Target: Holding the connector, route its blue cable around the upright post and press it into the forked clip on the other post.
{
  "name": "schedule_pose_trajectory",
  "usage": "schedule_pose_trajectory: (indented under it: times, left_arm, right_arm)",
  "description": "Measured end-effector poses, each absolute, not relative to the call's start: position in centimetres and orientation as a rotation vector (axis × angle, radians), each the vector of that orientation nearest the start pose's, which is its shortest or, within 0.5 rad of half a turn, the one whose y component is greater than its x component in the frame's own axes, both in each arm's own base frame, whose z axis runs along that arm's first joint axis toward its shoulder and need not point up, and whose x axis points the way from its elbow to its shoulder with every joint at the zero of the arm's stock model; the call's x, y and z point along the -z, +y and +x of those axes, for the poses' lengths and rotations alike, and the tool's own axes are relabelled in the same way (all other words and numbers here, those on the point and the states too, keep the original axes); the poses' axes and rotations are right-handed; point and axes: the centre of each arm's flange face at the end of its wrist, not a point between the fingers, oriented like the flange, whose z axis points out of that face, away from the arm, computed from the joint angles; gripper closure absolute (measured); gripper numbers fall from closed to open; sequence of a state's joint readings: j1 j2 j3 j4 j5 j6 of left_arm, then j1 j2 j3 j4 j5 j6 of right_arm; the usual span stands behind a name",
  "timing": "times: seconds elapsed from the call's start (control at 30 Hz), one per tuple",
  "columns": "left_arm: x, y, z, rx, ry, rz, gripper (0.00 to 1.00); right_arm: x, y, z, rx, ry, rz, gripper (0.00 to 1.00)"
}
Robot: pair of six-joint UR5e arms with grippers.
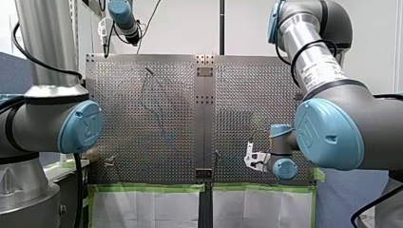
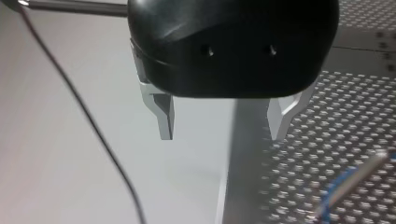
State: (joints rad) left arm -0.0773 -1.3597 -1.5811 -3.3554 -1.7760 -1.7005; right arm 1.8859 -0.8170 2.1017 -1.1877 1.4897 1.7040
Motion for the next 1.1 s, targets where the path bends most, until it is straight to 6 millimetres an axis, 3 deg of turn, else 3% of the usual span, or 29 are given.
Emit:
schedule_pose_trajectory:
  times: [0.33, 1.1]
  left_arm:
    - [-51.8, -15.0, 38.2, -0.082, 1.721, -0.197, 0.0]
    - [-51.4, -16.3, 37.5, -0.069, 1.751, -0.174, 0.0]
  right_arm:
    - [1.3, -42.2, 28.6, -1.526, -1.183, 1.533, 1.0]
    - [1.4, -42.2, 28.6, -1.519, -1.189, 1.539, 1.0]
